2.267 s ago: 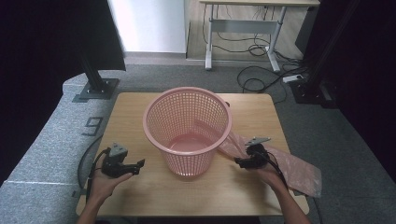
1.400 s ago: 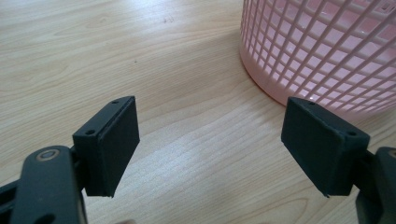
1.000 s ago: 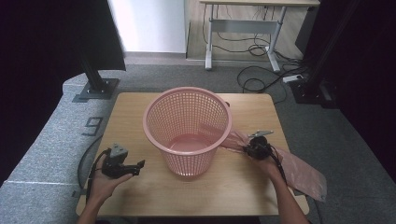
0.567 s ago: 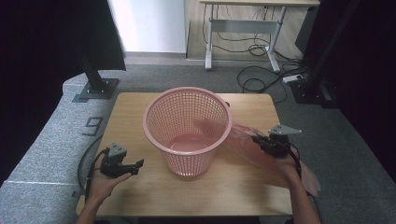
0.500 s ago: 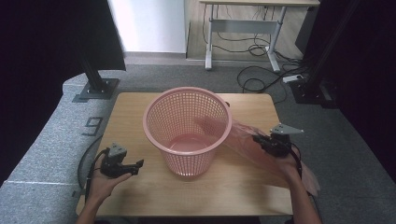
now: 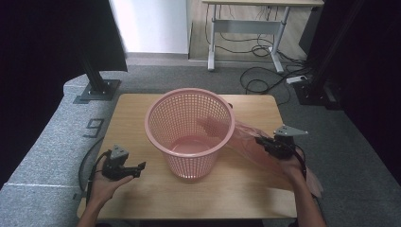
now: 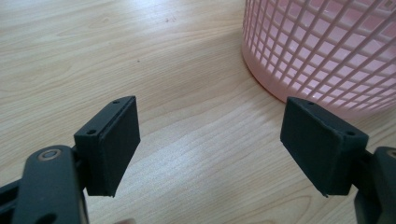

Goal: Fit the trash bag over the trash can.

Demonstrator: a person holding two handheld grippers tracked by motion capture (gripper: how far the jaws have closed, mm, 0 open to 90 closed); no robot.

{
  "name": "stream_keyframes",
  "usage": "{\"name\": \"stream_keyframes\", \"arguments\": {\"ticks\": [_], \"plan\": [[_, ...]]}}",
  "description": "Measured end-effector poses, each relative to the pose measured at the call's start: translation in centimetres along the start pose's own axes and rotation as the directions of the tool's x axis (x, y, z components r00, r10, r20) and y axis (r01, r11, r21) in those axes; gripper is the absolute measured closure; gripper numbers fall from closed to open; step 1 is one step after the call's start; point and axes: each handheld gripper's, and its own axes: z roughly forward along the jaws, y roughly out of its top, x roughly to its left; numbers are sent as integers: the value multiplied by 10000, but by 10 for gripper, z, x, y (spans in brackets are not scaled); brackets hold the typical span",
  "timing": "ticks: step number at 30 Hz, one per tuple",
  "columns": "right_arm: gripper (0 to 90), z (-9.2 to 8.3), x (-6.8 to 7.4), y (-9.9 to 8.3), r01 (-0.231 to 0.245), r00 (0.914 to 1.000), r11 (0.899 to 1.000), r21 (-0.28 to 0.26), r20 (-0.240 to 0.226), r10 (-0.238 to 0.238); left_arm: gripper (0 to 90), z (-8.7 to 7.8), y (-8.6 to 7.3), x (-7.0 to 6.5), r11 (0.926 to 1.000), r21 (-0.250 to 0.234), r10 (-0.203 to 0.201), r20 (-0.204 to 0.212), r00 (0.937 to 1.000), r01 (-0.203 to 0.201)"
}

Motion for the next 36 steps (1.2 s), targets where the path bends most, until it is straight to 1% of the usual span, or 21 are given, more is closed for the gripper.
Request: {"name": "stream_keyframes", "arguments": {"ticks": [1,3,5,6,9,11,13,16,17,18,19,21,22,23,26,27,29,31,32,33,36], "plan": [[854,0,0,0,0,10000,10000,0,0,0,196,0,0,0,10000,21,30,7,10000,-30],[856,-8,2,6,143,9999,9994,-319,49,-142,196,-1,0,0,10000,3,22,8,10000,-22],[857,-12,3,9,223,9997,9988,-444,41,-222,196,-1,0,1,10000,-10,3,0,10000,-3],[857,-20,5,15,372,9993,9967,-726,15,-372,196,-1,0,0,10000,-35,-35,-5,10000,35],[858,-27,8,21,519,9986,9937,-995,-16,-523,196,-1,0,0,10000,8,26,12,10000,-26],[860,-40,10,28,570,9982,9878,-1450,-127,-594,196,-1,0,0,10000,9,43,17,10000,-43],[860,-43,11,31,605,9979,9855,-1585,-127,-633,196,-1,0,0,10000,-2,36,16,10000,-36],[860,-58,14,40,679,9971,9742,-2152,-200,-739,196,0,0,0,10000,-17,0,5,10000,0],[860,-58,14,40,679,9971,9742,-2152,-200,-739,196,0,0,0,10000,-10,7,1,10000,-7],[860,-65,16,44,740,9966,9684,-2381,-187,-807,196,0,0,0,10000,-1,9,2,10000,-9],[860,-65,16,44,740,9966,9684,-2381,-187,-807,196,0,0,0,10000,-1,9,2,10000,-9],[860,-70,18,49,811,9957,9619,-2612,-219,-899,196,0,0,0,10000,13,14,5,10000,-14],[860,-76,20,54,898,9949,9556,-2806,-197,-993,196,0,0,0,10000,14,10,15,10000,-10],[860,-76,20,54,898,9949,9556,-2806,-197,-993,196,1,0,0,10000,24,6,28,10000,-6],[861,-85,23,61,1069,9931,9457,-3070,-129,-1164,196,3,1,0,10000,49,-12,40,10000,11],[861,-90,24,65,1183,9918,9383,-3250,-72,-1275,196,3,1,1,10000,38,-16,47,10000,16],[862,-92,24,67,1192,9917,9357,-3320,-51,-1282,196,3,2,1,10000,28,-34,63,10000,34],[862,-97,24,70,1166,9920,9296,-3497,-48,-1262,196,3,3,1,10000,5,-17,62,10000,17],[863,-101,23,73,1125,9926,9231,-3677,-16,-1216,196,3,4,1,10000,-10,-38,89,10000,38],[863,-101,23,73,1125,9926,9231,-3677,-16,-1216,196,3,4,1,10000,-24,-64,118,9999,65],[864,-110,21,77,1141,9928,9130,-3916,115,-1191,196,3,3,1,10000,13,-8,80,10000,8]]}}
